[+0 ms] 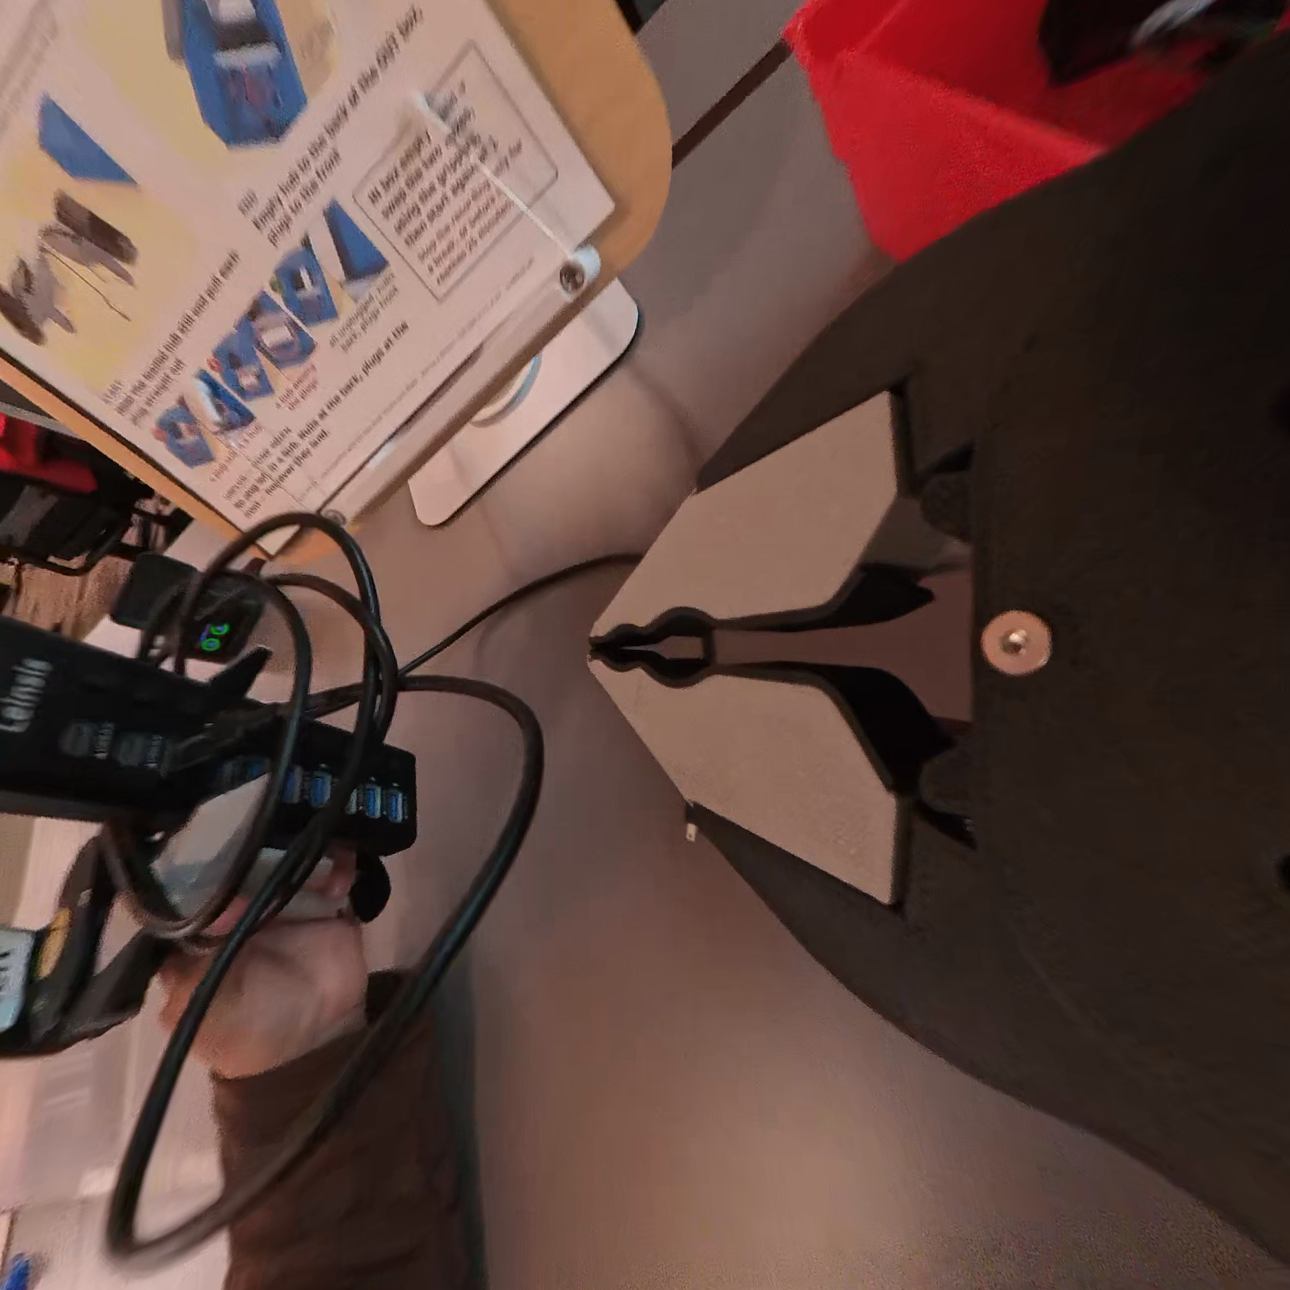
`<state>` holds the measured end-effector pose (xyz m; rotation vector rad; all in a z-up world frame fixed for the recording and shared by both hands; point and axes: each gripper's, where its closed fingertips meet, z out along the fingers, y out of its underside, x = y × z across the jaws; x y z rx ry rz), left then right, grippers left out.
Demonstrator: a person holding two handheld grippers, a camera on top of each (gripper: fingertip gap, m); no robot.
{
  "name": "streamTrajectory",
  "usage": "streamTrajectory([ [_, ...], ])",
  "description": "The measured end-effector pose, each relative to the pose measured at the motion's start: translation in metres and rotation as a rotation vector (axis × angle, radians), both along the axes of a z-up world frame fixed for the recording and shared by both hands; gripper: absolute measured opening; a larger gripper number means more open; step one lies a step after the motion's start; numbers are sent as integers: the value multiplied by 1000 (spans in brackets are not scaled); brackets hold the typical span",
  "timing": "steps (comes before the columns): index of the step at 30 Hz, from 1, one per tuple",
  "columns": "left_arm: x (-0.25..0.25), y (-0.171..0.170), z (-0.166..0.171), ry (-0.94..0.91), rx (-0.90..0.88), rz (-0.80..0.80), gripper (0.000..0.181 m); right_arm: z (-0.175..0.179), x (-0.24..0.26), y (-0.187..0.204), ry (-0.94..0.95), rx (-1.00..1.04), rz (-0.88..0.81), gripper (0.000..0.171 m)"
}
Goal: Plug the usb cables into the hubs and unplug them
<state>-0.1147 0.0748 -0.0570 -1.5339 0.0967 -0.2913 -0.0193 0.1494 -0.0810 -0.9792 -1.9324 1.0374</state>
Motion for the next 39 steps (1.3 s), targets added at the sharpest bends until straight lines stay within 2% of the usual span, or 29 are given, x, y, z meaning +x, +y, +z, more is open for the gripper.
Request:
streamTrajectory([
  [4, -4, 3, -9, 1, -30, 13, 60, -24, -28, -20, 5, -49, 32, 0],
  [11, -10, 6, -15, -17, -46, 48, 60, -24, -58, -21, 35, -116, 87, 0],
  [15, -12, 6, -16, -4, -57, 64, 60, -39, -56, -17, -15, -130, 81, 0],
  [24, -5, 8, -11, -17, -33, 45, 60, -24, -48, -16, 36, -176, 71, 0],
  [33, -1, 9, -12, -44, -35, 25, 60, -40, -47, -27, 28, -179, 87, 9],
  [39, 0, 8, -12, -62, -36, 1, 60, -61, -41, -48, -47, -215, 166, 13],
])
